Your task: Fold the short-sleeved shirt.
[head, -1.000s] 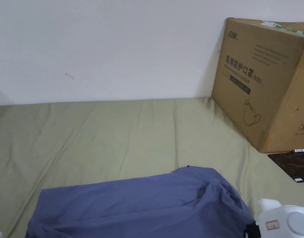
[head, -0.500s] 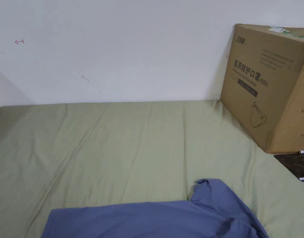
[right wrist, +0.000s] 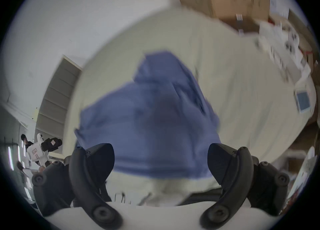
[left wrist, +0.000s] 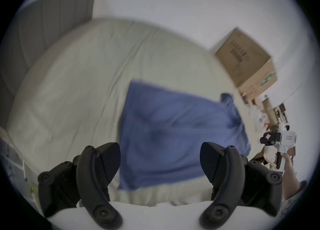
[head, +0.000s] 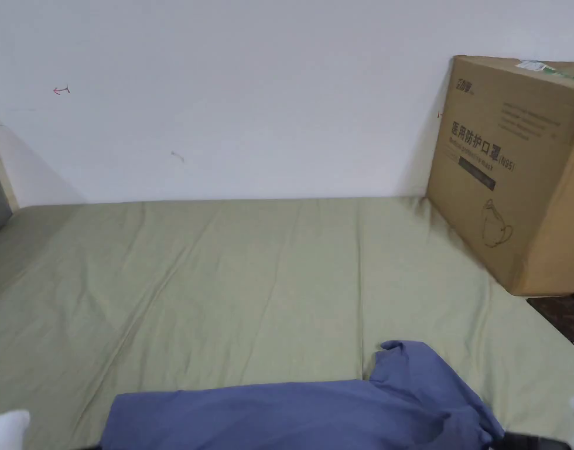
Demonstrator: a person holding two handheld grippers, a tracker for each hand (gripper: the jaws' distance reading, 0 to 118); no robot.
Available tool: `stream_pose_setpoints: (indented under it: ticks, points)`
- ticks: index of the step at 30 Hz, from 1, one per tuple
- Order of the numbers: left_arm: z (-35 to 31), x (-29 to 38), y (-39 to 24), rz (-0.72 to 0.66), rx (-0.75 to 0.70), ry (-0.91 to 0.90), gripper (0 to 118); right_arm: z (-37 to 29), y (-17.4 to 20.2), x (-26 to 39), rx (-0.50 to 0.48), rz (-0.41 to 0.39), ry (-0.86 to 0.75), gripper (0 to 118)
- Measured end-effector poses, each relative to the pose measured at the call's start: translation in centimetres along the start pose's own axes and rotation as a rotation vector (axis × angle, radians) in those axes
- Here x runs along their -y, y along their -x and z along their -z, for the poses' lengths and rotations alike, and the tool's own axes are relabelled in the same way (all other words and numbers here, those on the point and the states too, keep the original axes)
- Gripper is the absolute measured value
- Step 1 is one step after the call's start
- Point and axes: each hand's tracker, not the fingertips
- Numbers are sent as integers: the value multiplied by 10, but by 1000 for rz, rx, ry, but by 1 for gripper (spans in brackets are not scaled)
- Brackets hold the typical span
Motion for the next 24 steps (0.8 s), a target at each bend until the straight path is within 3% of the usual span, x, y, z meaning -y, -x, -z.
stream_pose_setpoints:
  ticks: [3, 4, 5, 6, 7, 8, 9, 11, 12, 14, 17, 20, 22, 23, 24]
  points:
    - [-13, -4, -33, 60, -74, -273, 99, -20, 37, 4, -5, -111, -313, 105]
    - [-16, -1, -42, 79, -85, -364, 97, -26, 48, 9, -17, -142, -427, 96]
    - [-18, 1, -49, 83, -100, -428, 85, -29, 57, 13, -27, -173, -503, 70]
    - [-19, 4, -59, 74, -107, -485, 62, -30, 68, 17, -41, -193, -565, 35]
    - [-19, 6, -67, 61, -90, -519, 28, -28, 76, 20, -43, -214, -603, 0]
    - [-17, 5, -72, 49, -77, -519, 0, -25, 83, 22, -20, -229, -622, 0]
    - [-13, 3, -79, 48, -95, -505, 0, -23, 89, 23, -21, -224, -607, 0]
    - [-8, -3, -79, 48, -73, -489, 0, -17, 95, 16, -128, -230, -543, 0]
    - [-5, -11, -75, 37, -12, -459, 0, -11, 97, 12, -108, -228, -538, 0]
    - [4, -30, -66, 35, -48, -414, 0, -10, 99, 8, -120, -219, -540, 0]
    - [41, -75, -34, 15, -165, -193, 0, -6, 91, 0, -173, -117, -577, 0]
    - [98, -108, 18, -93, -81, 66, 0, 10, 73, -14, -216, 11, -544, 0]
    - [131, -113, 41, -74, -139, 143, 1, 21, 64, -20, -222, 60, -511, 0]
    - [146, -113, 55, -80, -158, 159, 23, 26, 62, -23, -210, 60, -499, 0]
    - [158, -114, 64, -81, -180, 175, 61, 31, 61, -24, -197, 54, -488, 0]
